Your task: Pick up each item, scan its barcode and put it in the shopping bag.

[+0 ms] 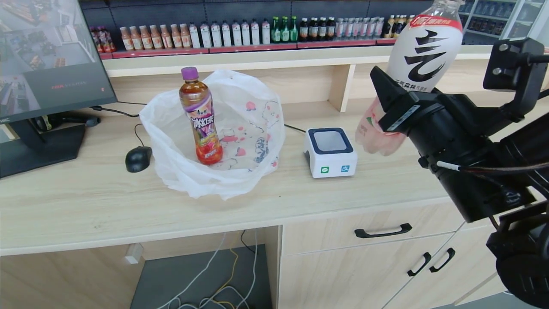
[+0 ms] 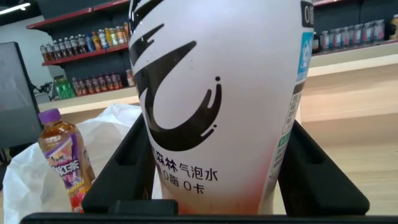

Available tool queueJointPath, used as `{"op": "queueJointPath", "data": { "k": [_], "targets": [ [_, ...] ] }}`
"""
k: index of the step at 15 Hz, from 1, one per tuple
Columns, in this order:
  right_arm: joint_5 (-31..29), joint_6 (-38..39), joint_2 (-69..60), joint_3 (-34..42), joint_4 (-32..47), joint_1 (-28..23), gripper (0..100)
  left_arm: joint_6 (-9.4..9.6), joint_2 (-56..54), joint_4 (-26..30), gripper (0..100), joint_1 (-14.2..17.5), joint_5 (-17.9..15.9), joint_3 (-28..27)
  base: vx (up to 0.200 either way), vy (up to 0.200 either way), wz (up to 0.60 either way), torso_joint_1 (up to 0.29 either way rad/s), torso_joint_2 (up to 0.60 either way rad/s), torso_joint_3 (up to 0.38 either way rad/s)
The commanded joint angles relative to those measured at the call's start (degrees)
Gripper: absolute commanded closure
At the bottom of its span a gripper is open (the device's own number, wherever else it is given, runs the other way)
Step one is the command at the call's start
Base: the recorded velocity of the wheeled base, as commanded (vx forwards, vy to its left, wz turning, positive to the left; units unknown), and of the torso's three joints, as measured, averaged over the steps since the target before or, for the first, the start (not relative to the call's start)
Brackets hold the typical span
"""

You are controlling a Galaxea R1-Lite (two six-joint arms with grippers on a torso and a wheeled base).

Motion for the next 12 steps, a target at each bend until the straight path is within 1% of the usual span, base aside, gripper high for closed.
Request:
{"op": "queueJointPath", "data": {
  "k": [1,9,11,12],
  "targets": [
    [0.1,0.0,1.3,-0.7,0.1,-0.2,100,-0.02,0.1,0.0,0,0.0,0.0,0.0,0.0,0.2,0.0,0.007,0.0,-0.002],
    [0.2,0.0,2.1,-1.2,-0.4,-0.4,100,-0.2,0.1,0.0,0,0.0,0.0,0.0,0.0,0.2,0.0,0.004,0.0,0.003],
    [0.2,-0.1,3.3,-4.4,-0.3,-1.4,100,-0.2,0.1,0.0,0,0.0,0.0,0.0,0.0,0.2,0.0,-0.002,0.0,0.002],
    [0.2,-0.1,3.6,-5.7,-0.3,-2.1,100,-0.11,0.1,0.0,0,0.0,0.0,0.0,0.0,0.0,0.0,0.0,0.0,0.0]
  ]
}}
